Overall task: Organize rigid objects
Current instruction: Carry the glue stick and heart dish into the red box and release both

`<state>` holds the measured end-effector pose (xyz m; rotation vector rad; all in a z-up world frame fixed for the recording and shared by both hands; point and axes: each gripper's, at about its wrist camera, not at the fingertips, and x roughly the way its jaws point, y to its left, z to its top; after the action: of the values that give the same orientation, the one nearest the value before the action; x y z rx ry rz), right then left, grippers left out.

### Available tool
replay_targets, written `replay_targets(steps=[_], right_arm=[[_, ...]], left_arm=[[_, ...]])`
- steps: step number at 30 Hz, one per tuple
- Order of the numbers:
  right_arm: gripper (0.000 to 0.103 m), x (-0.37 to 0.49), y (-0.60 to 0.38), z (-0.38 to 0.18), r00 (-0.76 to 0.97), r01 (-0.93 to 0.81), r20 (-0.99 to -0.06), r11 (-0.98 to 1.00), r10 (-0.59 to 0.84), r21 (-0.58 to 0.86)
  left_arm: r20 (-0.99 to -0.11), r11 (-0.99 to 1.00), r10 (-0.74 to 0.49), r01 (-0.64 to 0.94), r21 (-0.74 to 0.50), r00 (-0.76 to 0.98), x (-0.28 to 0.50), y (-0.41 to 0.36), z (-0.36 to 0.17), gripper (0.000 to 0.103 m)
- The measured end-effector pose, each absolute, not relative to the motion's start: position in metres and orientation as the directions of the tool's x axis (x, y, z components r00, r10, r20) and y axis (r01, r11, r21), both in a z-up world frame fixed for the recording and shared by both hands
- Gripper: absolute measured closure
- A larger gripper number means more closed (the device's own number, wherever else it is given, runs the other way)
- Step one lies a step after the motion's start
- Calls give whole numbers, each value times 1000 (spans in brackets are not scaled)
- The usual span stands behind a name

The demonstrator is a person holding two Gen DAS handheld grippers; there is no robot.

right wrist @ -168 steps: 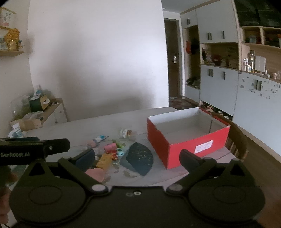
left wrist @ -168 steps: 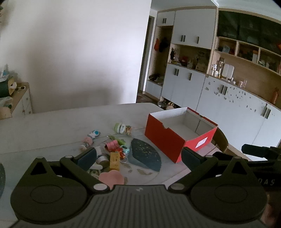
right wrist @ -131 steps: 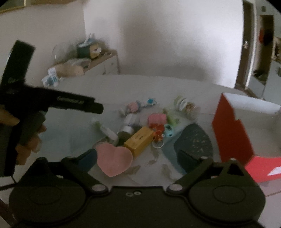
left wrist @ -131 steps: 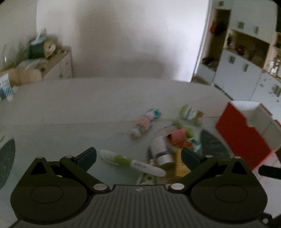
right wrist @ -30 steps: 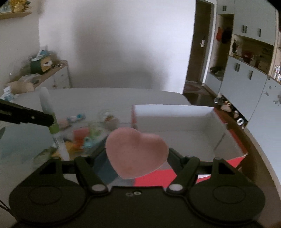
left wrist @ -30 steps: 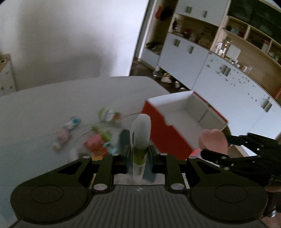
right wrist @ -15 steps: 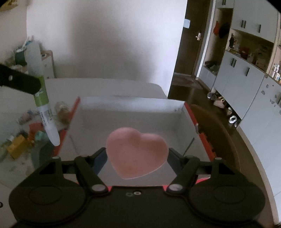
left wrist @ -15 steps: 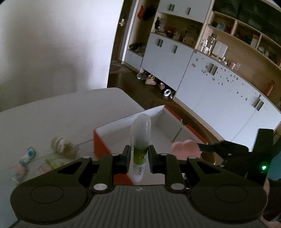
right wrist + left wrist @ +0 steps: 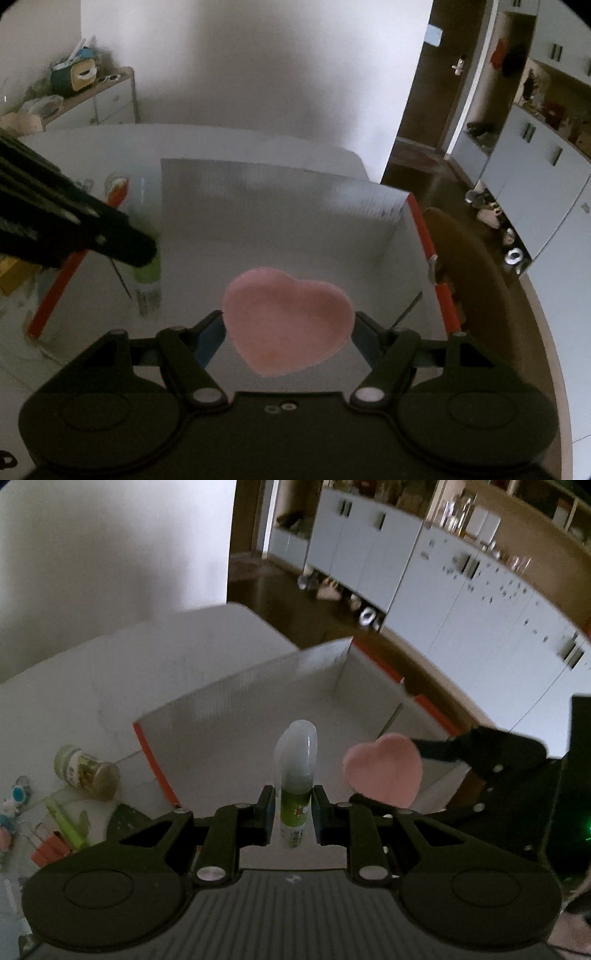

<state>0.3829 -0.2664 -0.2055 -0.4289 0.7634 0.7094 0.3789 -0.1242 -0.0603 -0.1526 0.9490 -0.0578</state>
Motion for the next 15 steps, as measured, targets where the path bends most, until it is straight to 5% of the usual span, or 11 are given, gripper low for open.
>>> replay_targets(steps=[15], right_arm=[[30,419,-256,-227,400,-749,-844,658,357,-77]], left_arm=[[-866,994,-73,-37,-105,494,437,-132,-101,83]])
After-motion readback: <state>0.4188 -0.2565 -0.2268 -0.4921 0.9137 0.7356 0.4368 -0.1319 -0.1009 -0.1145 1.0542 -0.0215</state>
